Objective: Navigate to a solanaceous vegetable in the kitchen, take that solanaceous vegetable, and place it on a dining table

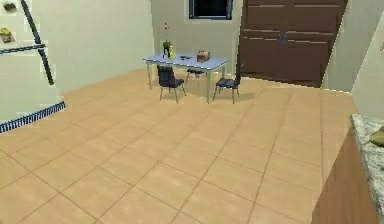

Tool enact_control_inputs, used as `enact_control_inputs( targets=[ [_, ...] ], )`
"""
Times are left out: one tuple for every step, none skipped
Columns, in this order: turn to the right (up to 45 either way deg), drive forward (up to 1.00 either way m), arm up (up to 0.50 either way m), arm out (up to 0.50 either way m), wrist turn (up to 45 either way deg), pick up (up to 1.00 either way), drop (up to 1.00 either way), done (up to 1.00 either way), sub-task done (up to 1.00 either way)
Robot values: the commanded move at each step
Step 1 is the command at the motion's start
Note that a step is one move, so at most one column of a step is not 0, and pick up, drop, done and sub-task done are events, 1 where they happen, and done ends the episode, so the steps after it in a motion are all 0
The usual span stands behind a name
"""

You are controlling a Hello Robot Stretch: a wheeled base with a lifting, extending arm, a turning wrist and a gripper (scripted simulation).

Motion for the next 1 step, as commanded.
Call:
enact_control_inputs(
  targets=[
    [27.0,0.00,0.00,0.00,0.0,0.00,0.00,0.00,0.00]
  ],
)
